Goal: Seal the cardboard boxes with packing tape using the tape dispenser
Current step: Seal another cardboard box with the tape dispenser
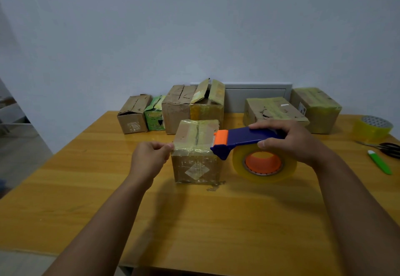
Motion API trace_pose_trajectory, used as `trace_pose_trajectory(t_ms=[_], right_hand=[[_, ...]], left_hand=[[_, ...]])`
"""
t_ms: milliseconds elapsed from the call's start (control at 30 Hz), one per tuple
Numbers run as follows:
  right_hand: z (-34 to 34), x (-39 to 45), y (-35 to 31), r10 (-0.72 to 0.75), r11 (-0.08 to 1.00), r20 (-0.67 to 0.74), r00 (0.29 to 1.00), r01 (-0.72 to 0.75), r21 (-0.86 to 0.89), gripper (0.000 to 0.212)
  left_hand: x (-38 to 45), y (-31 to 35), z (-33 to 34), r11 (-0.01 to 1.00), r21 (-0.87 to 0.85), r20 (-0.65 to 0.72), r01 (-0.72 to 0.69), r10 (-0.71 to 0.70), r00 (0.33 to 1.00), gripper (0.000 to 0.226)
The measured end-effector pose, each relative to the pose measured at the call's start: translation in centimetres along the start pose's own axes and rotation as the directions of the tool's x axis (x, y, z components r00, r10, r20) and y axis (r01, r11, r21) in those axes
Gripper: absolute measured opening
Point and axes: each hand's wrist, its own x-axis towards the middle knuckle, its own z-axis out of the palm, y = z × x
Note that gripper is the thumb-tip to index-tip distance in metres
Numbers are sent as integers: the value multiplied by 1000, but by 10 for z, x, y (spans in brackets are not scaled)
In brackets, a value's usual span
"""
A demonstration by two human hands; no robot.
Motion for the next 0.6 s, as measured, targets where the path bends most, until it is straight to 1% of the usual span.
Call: trace_pose_trajectory(t_ms=[100,167,200,267,300,333,367,400,433,467,500,533,567,600], right_hand=[[3,-1,5,16,1000,14,1000,-16,-1,41],[6,-3,9,23,1000,22,999,-24,15,39],[8,-4,11,27,999,21,999,-28,27,39],[10,-6,14,33,998,15,999,-34,54,39],[11,-7,16,37,997,9,999,-38,64,40],[13,-8,17,40,996,3,999,-40,76,40],[14,-9,18,40,995,-4,999,-40,89,40],[15,-10,19,40,994,-11,999,-38,105,41],[16,-11,20,42,992,-16,999,-39,121,41],[17,-12,21,45,989,-18,999,-42,139,41],[18,-12,22,48,987,-19,999,-44,156,42],[19,-12,23,50,985,-20,999,-46,166,42],[20,-13,23,50,985,-19,999,-47,169,41],[21,-12,24,50,985,-18,999,-46,168,42]], left_hand=[[3,-3,2,994,-95,38,63,-59,998,17],[6,-6,4,970,-176,98,167,-152,984,17],[7,-7,4,953,-197,133,232,-208,969,20],[9,-10,4,930,-166,194,327,-294,936,29],[10,-13,5,932,-134,199,336,-307,931,33],[9,-16,6,948,-98,164,302,-284,945,36],[7,-18,8,979,-36,75,202,-199,977,36],[4,-22,9,997,67,-45,34,-31,998,34],[-2,-24,10,971,181,-127,-158,182,975,31],[-8,-26,12,906,271,-133,-324,369,920,30],[-13,-27,14,835,328,-80,-442,490,868,32],[-16,-29,17,783,364,-9,-504,544,839,35],[-19,-31,20,761,388,42,-520,549,835,39],[-20,-33,22,761,402,56,-509,534,843,42]])
